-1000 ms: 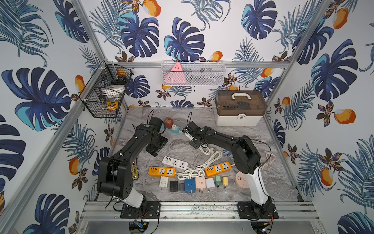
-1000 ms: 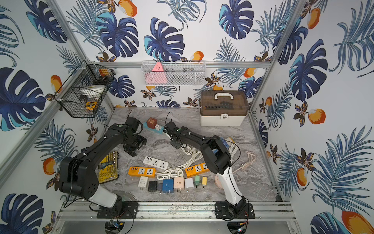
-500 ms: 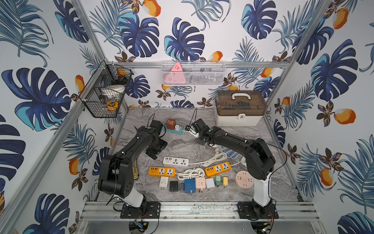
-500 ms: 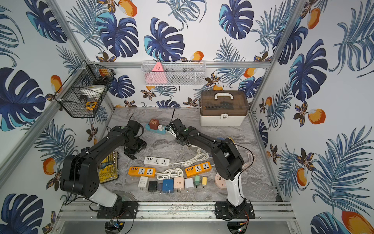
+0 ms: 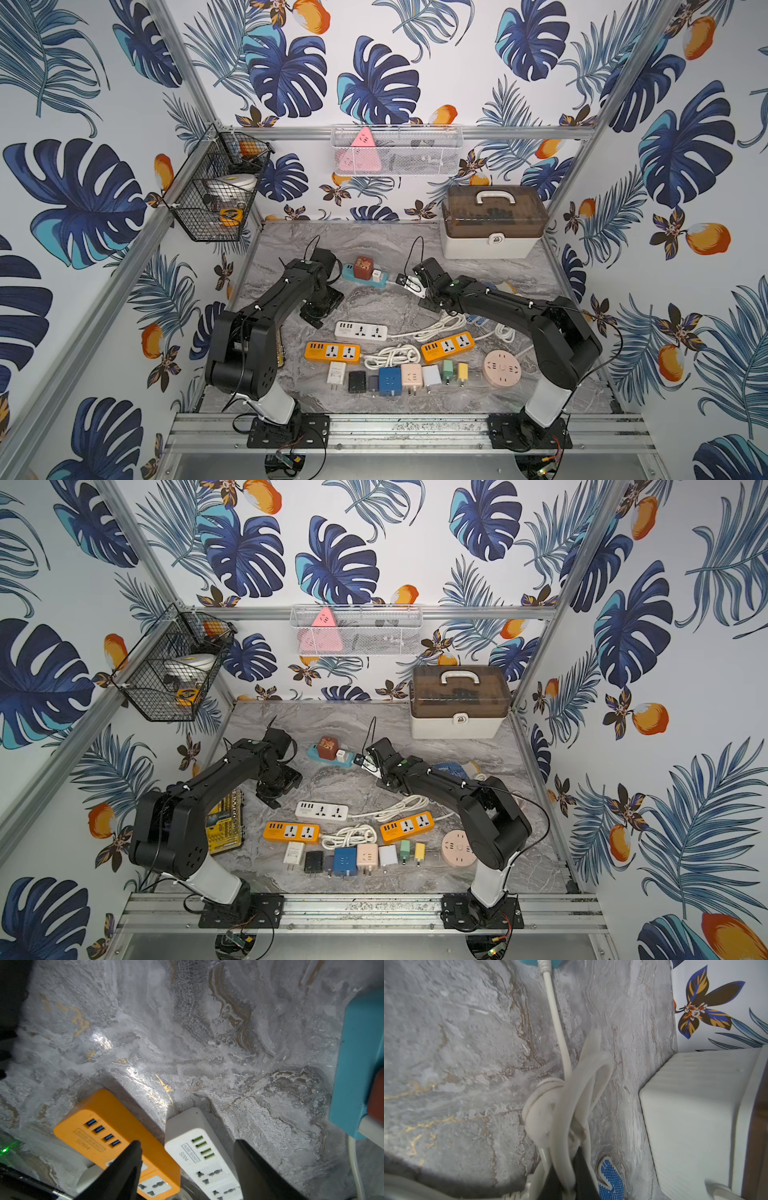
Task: Pull the plug off the socket
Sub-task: Move the socket to the center of the board.
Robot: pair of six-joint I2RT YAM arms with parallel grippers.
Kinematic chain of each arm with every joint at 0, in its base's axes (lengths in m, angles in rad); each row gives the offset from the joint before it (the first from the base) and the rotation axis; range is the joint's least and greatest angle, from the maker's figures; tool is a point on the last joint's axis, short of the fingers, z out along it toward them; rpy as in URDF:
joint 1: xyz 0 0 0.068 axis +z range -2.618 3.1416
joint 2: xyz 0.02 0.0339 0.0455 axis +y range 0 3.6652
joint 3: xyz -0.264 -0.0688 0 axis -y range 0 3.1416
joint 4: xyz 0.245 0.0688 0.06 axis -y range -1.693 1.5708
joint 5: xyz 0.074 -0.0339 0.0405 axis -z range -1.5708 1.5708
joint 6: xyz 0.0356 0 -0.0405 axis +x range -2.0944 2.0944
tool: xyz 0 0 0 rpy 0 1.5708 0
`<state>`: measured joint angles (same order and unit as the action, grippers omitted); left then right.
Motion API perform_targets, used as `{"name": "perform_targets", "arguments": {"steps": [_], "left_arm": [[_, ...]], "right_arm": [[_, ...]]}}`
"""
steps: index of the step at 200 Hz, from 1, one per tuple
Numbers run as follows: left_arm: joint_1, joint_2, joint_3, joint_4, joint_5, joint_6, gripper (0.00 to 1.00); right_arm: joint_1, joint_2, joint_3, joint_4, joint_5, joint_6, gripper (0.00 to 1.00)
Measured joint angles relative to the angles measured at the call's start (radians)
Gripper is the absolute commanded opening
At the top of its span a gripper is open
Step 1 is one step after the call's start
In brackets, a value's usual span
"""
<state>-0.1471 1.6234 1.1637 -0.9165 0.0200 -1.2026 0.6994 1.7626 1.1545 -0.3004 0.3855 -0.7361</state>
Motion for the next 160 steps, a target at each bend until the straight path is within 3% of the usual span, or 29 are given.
{"name": "perform_targets", "arguments": {"steps": [25,54,98,126,160], "left_arm": [[0.0,0.019,0.008,0.008,0.001,-0.005,0.78],[0.001,0.046,0.049,0.011,0.005,-0.03,0.78],[0.017,0.137,0.163,0.013,0.033,-0.092,0.83],[0.047,0.204,0.232,0.025,0.058,-0.136,0.86],[0.061,0.291,0.315,0.031,0.098,-0.196,0.89]], "right_arm": [[-0.02,0.006,-0.07,0.048,0.006,-0.066,0.14],[-0.062,0.072,-0.015,0.079,0.024,-0.092,0.16],[-0.053,0.14,0.136,0.07,0.03,-0.071,0.51],[-0.037,0.131,0.192,0.029,0.007,-0.022,0.6],[-0.032,0.123,0.282,-0.021,-0.132,0.067,0.6]]}}
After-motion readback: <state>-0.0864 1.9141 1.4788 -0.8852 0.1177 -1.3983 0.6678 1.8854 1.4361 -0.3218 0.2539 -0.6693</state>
